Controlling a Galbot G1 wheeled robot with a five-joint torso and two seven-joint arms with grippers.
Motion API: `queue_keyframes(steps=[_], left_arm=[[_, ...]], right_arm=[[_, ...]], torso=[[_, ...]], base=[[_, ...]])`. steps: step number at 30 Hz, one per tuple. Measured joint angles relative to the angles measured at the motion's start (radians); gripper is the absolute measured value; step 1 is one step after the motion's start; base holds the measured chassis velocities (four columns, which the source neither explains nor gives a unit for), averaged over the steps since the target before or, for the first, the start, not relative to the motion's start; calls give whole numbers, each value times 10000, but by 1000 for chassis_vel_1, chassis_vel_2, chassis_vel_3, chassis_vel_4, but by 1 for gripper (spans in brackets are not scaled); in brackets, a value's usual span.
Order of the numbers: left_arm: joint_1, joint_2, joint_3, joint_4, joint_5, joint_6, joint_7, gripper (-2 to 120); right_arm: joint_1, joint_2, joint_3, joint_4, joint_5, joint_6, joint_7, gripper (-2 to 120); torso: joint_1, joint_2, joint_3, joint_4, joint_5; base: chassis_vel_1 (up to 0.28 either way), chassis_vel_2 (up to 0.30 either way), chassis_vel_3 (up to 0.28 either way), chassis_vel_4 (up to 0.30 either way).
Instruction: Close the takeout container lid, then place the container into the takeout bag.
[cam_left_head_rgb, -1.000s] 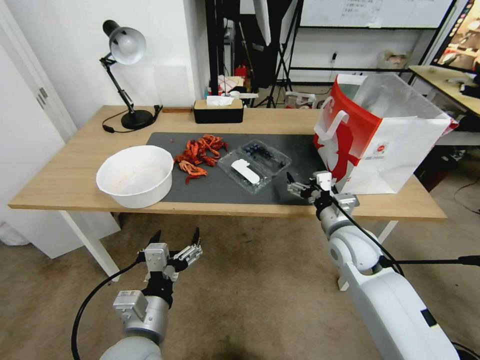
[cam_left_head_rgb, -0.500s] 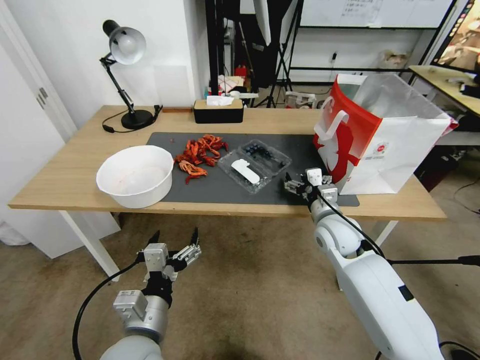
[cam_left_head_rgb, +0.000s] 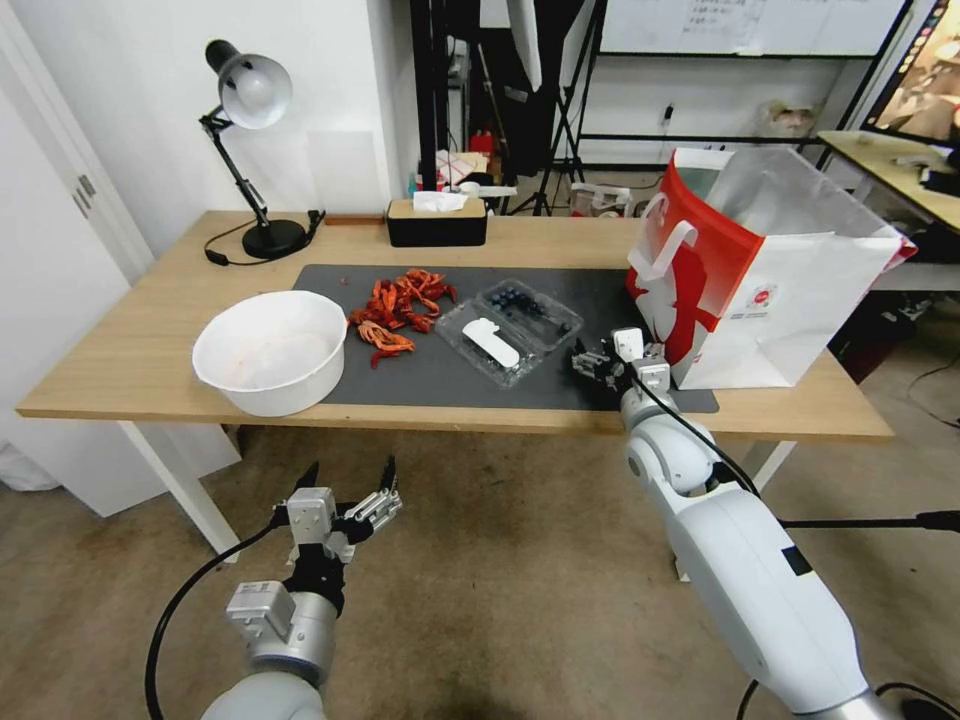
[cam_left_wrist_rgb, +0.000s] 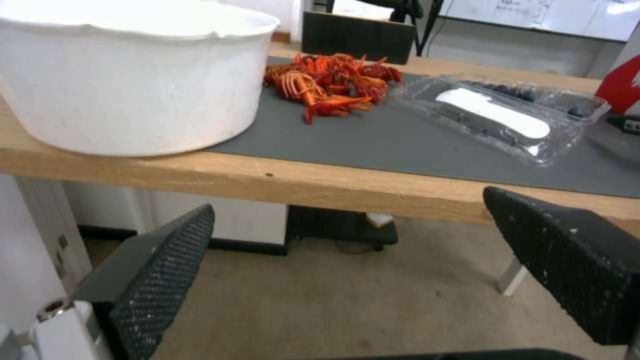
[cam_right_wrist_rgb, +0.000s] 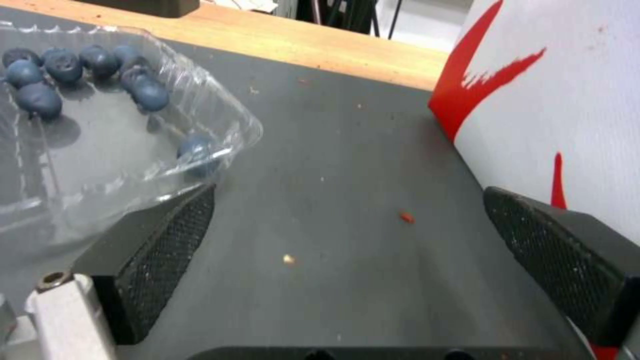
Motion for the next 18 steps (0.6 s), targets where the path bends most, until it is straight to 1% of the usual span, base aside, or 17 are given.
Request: queue_keyframes(steps=[18], left_arm=[[63,1,-42,1,-8,-70,-29,100]], right_arm=[[471,103,-140,-550,-60,-31,-24,100]], torso=[[0,0,-1,0,0]], base=[[0,0,0,0]])
